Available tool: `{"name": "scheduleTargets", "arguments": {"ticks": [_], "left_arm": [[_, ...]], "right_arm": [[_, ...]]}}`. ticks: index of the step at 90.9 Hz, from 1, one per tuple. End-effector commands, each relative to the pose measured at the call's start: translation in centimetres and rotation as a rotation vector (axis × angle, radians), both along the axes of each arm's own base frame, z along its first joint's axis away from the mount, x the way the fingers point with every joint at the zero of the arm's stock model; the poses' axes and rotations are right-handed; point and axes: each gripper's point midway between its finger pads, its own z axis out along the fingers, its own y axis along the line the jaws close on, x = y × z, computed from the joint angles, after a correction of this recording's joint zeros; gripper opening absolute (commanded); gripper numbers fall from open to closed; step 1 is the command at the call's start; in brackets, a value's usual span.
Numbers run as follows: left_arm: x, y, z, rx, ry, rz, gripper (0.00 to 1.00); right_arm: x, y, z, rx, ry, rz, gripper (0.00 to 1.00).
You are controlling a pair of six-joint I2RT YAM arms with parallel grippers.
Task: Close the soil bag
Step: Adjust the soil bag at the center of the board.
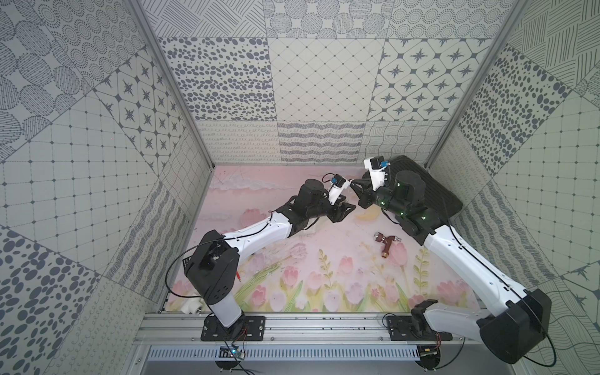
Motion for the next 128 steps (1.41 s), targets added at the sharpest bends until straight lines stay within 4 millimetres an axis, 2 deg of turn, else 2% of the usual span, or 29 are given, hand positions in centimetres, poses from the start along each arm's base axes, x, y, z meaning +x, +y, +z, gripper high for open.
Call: {"name": "scheduleTargets", "arguments": {"ticks": [1, 12, 24, 37, 44, 48, 58, 72, 88, 92, 99, 102, 108, 116, 120, 128], "left_arm": [[-0.2, -1.3, 1.4, -0.073, -0.026, -0.039, 0.33], [-0.9, -0.5, 0.9, -0.076, -0.016, -0.03, 0.0], [-1.6, 0.7, 0.1, -0.064, 0.001, -0.01, 0.0], [-2.0, 2.8, 0.0, -0.036, 0.02, 0.038, 0.0], [-2.0, 4.2, 0.3, -0.019, 0.033, 0.07, 0.0], [-1.9, 5.0, 0.2, 0.001, 0.044, 0.088, 0.0], [-1.9, 7.0, 0.4, 0.037, 0.054, 0.125, 0.0], [-2.5, 8.7, 0.2, 0.081, 0.07, 0.135, 0.0], [-2.8, 9.7, 0.1, 0.108, 0.07, 0.156, 0.0], [-2.6, 10.1, 0.2, 0.116, 0.066, 0.179, 0.0], [-2.0, 11.0, 0.1, 0.131, 0.072, 0.222, 0.0], [-1.9, 11.3, 0.0, 0.132, 0.076, 0.228, 0.0], [-1.8, 11.5, 0.1, 0.121, 0.076, 0.229, 0.0], [-2.0, 11.3, 0.6, 0.091, 0.074, 0.211, 0.0], [-2.1, 11.1, 0.7, 0.08, 0.074, 0.205, 0.0], [-2.5, 11.0, 0.8, 0.069, 0.071, 0.188, 0.0]], "right_arm": [[-1.8, 0.7, 2.3, 0.031, -0.08, 0.056, 0.0], [-1.4, -0.5, 1.6, 0.023, -0.075, 0.004, 0.0], [-1.5, -0.5, 1.2, 0.03, -0.055, 0.02, 0.0], [-1.2, -1.2, -0.2, 0.012, -0.016, 0.006, 0.26], [-1.4, -1.9, -1.3, 0.004, 0.005, -0.007, 0.48], [-1.7, -2.1, -1.9, 0.0, 0.015, -0.003, 0.58], [-3.1, -2.1, -3.4, -0.004, 0.041, 0.052, 0.67], [-5.7, -1.6, -4.2, 0.007, 0.052, 0.155, 0.71], [-5.6, -3.4, -5.0, 0.012, 0.062, 0.079, 0.73], [-6.3, -3.3, -4.9, 0.032, 0.068, 0.114, 0.74], [-8.8, -2.1, -4.1, 0.058, 0.053, 0.263, 0.76], [-9.2, -2.0, -4.1, 0.064, 0.054, 0.276, 0.76], [-8.1, -2.7, -4.9, 0.049, 0.068, 0.202, 0.76], [-6.1, -3.5, -7.1, 0.002, 0.104, 0.108, 0.75], [-5.1, -3.4, -9.0, -0.031, 0.15, 0.078, 0.74], [-4.1, -2.1, -11.2, -0.058, 0.194, 0.091, 0.73]]}}
